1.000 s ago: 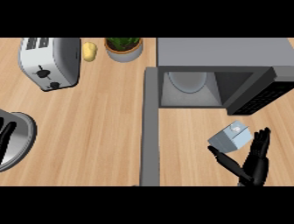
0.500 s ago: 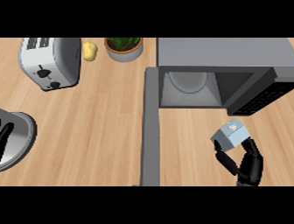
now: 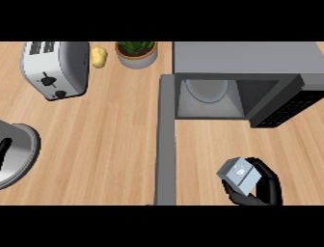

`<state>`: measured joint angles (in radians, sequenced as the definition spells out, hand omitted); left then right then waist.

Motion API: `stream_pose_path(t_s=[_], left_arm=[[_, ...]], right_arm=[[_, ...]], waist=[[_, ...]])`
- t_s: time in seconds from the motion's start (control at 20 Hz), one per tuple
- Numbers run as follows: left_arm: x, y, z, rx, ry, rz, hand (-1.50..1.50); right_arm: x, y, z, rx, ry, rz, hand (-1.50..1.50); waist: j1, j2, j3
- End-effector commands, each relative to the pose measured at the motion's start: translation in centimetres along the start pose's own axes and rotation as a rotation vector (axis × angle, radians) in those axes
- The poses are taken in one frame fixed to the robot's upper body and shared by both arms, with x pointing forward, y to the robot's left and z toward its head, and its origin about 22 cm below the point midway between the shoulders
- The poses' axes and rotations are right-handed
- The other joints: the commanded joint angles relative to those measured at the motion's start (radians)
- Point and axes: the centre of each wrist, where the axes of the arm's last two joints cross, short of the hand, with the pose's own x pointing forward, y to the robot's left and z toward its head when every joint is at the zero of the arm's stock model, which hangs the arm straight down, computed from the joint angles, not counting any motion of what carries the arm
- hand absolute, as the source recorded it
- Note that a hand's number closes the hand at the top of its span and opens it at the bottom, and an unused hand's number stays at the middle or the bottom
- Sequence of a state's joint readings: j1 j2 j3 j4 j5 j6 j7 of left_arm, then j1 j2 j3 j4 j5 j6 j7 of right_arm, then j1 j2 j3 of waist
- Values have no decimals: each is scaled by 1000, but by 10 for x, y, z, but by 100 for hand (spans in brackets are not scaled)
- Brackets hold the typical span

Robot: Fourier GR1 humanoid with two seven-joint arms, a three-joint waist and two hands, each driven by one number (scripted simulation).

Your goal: Pick up the milk, place it into the microwave and close the microwave

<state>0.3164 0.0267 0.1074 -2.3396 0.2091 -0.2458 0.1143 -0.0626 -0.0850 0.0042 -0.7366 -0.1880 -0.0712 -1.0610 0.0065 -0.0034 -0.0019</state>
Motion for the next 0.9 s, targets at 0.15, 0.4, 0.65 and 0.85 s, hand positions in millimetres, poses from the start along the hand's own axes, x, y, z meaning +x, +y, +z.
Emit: stream_pose_path(t_s=[0.15, 0.4, 0.65, 0.85], left_arm=[[16, 11, 5, 9, 10, -6, -150], [6, 11, 1, 26, 27, 6, -150], [-5, 8, -8, 43, 48, 13, -150], [3, 17, 7, 28, 29, -6, -150]], right_arm=[[15, 7, 18, 193, -87, -100, 150], [53, 27, -6, 148, -80, -67, 150], [79, 62, -46, 133, -113, -22, 150], [83, 81, -75, 153, -129, 43, 150]], waist=[[-4, 1, 1], [-7, 2, 1], [-8, 2, 1], [0, 2, 2]])
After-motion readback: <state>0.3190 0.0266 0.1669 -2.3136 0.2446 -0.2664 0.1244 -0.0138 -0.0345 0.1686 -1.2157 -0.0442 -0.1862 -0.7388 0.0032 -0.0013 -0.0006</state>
